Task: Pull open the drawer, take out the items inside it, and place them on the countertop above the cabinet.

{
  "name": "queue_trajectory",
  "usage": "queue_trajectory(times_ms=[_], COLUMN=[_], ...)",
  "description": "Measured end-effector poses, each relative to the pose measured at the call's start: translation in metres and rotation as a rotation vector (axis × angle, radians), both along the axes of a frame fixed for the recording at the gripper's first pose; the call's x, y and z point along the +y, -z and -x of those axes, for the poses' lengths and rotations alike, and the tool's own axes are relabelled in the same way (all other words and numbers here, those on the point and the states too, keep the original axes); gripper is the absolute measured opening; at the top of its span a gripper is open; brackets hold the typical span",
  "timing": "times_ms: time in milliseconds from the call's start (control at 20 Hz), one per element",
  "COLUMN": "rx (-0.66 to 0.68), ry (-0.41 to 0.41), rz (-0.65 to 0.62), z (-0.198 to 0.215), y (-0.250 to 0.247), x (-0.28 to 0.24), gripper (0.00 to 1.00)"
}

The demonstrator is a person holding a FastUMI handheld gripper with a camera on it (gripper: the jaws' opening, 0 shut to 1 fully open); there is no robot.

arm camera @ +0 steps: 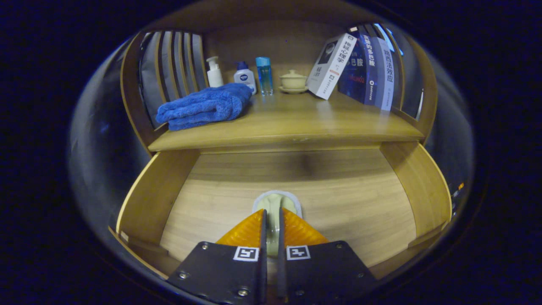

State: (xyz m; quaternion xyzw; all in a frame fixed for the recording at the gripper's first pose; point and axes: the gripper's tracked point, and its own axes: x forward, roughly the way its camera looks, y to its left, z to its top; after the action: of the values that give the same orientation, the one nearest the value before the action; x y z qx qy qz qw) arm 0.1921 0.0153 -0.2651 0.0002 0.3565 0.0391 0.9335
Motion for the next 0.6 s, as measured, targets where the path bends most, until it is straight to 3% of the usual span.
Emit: queue_trajectory(times_ms=[200, 500, 600], rx=[-0.066, 0.055, 0.043], ry=[-0.019, -0.057, 0.004], rz=[-0.009, 0.119, 0.166], z=[-0.002, 0.008, 0.005], y=[-0.025, 0.01, 0.016], x=[0.005, 0.001, -0.014], gripper=[0.1, 0.14, 0.16])
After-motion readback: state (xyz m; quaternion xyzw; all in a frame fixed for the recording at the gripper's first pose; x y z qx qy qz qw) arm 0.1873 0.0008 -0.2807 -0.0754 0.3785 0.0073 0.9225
